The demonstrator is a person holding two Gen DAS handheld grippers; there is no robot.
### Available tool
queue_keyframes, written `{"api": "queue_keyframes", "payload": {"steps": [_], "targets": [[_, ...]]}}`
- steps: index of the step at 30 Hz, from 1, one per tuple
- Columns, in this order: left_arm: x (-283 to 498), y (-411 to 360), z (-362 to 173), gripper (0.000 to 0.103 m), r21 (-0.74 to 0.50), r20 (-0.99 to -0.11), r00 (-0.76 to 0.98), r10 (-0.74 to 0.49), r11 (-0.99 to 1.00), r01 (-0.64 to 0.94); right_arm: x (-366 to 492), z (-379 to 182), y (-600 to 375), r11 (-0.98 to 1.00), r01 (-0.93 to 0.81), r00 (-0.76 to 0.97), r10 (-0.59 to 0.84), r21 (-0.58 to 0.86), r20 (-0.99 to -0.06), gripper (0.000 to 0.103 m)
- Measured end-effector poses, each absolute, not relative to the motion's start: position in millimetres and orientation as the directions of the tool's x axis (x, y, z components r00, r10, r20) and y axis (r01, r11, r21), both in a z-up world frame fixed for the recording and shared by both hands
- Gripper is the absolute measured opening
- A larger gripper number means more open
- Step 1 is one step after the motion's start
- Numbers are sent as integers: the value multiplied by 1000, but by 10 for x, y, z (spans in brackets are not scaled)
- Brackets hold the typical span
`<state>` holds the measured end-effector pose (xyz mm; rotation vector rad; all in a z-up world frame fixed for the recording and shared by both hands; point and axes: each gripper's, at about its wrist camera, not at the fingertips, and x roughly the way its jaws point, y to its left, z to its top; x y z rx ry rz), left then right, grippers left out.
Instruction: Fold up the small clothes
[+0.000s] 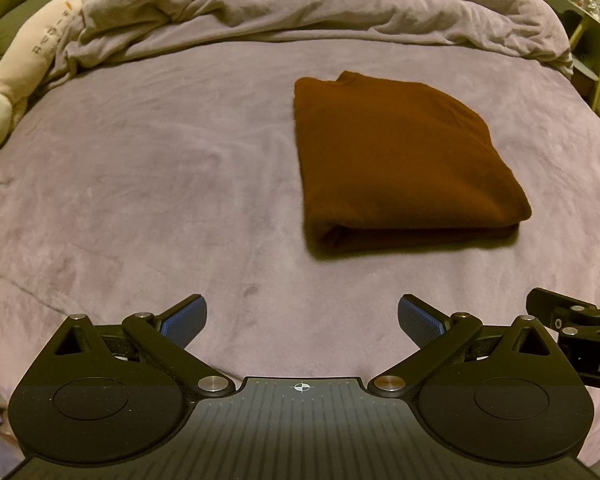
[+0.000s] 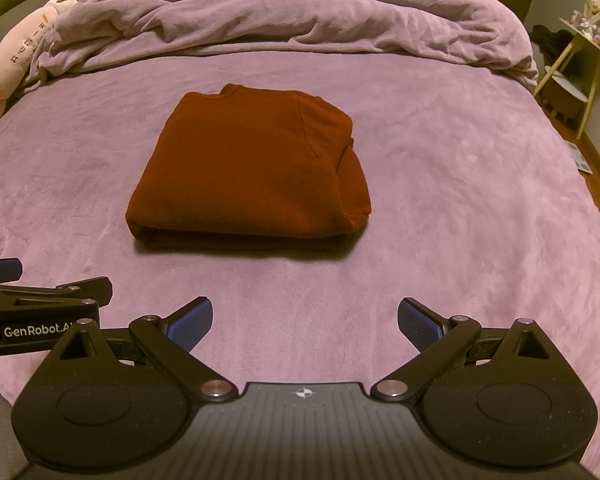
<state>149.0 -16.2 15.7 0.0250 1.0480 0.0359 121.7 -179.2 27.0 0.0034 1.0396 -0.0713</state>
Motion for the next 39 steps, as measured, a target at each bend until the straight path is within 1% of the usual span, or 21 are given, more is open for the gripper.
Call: {"api": "queue_keyframes", "payload": {"steps": [39], "targets": [[1463, -154, 174, 103, 20, -863, 505, 27, 1000, -20, 1198, 258, -1806, 998, 62, 509, -51, -22, -859, 99]]}}
